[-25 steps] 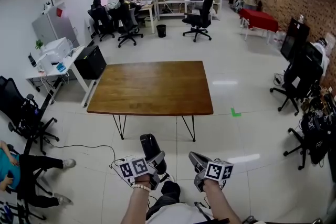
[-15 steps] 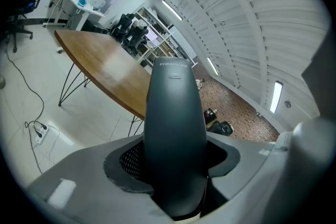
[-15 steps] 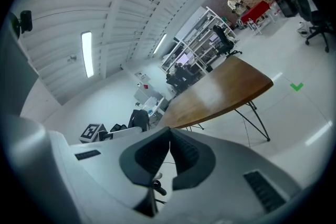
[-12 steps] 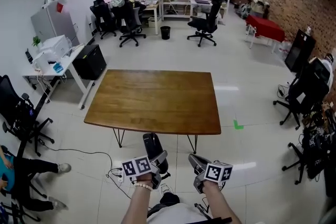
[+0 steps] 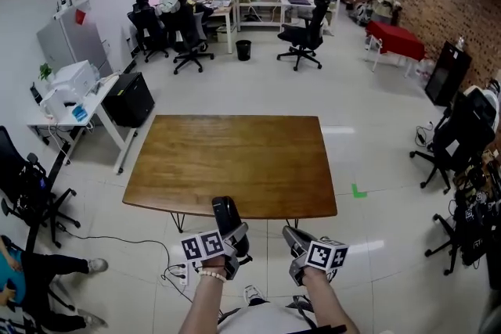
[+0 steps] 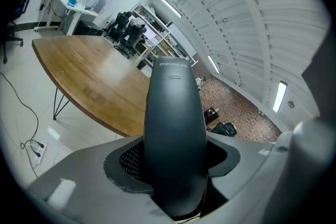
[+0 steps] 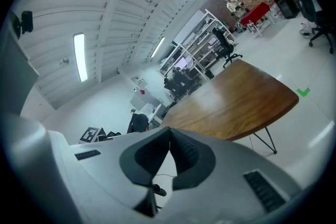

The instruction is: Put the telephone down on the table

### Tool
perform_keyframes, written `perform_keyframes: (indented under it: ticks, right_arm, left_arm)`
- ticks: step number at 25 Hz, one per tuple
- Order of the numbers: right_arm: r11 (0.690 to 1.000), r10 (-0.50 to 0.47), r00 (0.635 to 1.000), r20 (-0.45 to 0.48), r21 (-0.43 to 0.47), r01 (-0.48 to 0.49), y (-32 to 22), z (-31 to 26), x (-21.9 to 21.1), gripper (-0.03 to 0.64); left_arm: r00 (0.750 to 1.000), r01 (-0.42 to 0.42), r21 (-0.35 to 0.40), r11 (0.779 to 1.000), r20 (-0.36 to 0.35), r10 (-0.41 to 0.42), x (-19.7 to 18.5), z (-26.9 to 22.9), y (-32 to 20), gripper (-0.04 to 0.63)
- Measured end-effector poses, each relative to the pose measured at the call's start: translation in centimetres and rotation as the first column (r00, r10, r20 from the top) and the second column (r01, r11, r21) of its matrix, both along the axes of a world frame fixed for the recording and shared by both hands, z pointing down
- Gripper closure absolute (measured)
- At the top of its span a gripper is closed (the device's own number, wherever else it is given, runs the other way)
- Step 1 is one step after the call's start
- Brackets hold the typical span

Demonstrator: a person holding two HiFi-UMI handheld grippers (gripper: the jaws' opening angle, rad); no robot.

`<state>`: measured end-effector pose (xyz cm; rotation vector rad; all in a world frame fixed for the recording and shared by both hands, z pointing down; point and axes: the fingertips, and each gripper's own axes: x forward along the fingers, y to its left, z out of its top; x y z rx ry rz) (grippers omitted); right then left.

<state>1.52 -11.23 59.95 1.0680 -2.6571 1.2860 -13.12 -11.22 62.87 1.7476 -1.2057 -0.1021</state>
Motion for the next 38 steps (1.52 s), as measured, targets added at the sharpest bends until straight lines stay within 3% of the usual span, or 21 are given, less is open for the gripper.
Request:
perform_keyframes:
  ticks: [9, 17, 26, 31, 38]
  right_arm:
    - [0.994, 0.103, 0.994, -0.018, -0.017, -0.104, -3.1, 0.3, 3.2, 0.611]
    - [0.998, 0.059, 0.998, -0.006, -0.029, -0.059, -7.4, 0.7, 0.8, 0.611]
    - [0.998, 0.048, 0.999, -0.009, -0.033, -0.048, -14.4, 1.3, 0.4, 0.611]
    - [0.999, 0.037, 0.997, -0.068, 0.002, -0.037, -18.9, 1.3, 0.3, 0.611]
    - [0.997, 0.030, 0.999, -0.019, -0.075, -0.032, -23.2, 3.4, 0.6, 0.611]
  left_arm:
    - [0.999, -0.041, 0.009, 0.999, -0.012, 0.041, 1.1, -0.4, -5.6, 0.314]
    - [0.999, -0.046, -0.016, 0.999, 0.013, 0.046, 0.3, 0.4, -10.3, 0.314]
    - [0.995, -0.064, -0.116, 0.991, 0.069, 0.073, 0.5, 5.1, -16.9, 0.314]
    - [0.981, -0.072, -0.192, 0.979, 0.161, 0.104, 0.3, 8.3, -19.7, 0.314]
    - [0.944, -0.072, -0.297, 0.952, 0.288, 0.161, 0.1, 12.9, -23.7, 0.314]
